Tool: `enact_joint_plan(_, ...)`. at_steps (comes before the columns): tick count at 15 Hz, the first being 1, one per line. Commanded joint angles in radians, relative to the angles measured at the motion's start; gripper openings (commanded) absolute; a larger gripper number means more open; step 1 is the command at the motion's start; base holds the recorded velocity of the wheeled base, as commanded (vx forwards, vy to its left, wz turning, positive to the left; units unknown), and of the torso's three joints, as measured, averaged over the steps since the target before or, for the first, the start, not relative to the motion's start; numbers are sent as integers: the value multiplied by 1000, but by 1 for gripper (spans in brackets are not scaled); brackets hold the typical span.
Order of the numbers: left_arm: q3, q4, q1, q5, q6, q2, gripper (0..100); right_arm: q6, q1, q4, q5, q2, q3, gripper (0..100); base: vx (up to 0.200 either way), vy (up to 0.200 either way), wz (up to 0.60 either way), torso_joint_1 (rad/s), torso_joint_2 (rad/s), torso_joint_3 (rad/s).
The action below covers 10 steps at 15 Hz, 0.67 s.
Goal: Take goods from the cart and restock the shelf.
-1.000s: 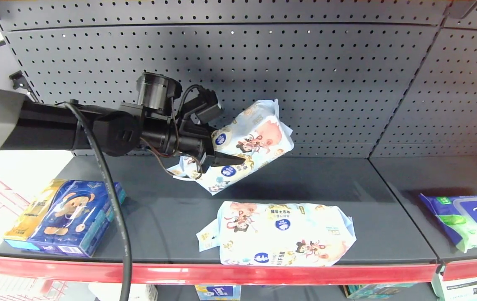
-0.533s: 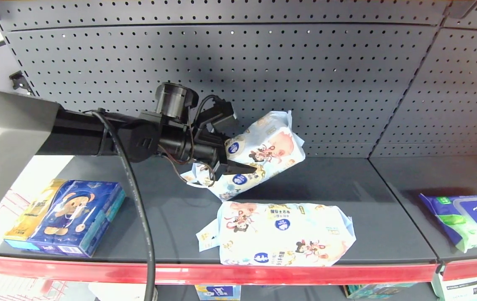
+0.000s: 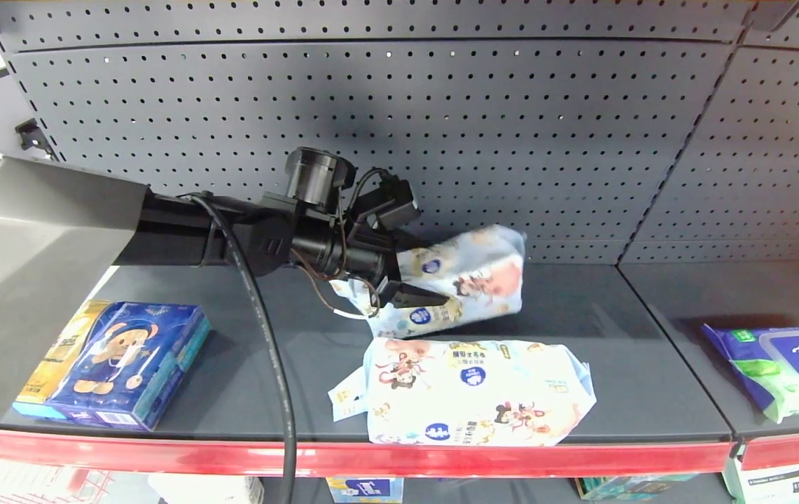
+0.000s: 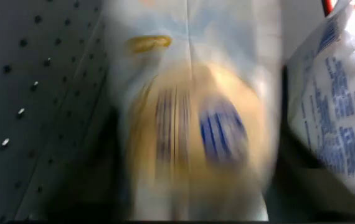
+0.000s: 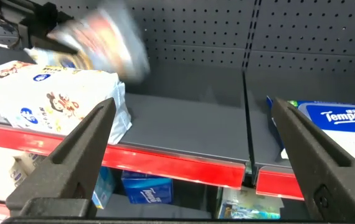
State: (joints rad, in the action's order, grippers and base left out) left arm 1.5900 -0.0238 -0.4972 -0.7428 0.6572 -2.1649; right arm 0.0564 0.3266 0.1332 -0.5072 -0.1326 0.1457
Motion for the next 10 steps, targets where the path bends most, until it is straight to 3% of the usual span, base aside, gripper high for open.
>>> enact_joint_plan(1,-1,1,0,3,1,-7,100,0,0,0,-1,-4,0,100,0,0,0,0,0,0)
enact_joint_plan(5,-2,1,20,6,2,-1,100,0,0,0,-1,-4,0,100,0,0,0,0,0,0)
enact_joint_plan(10,-30,2,94,5,39,23,100,0,0,0,-1,-4,-2,100,0,0,0,0,0,0)
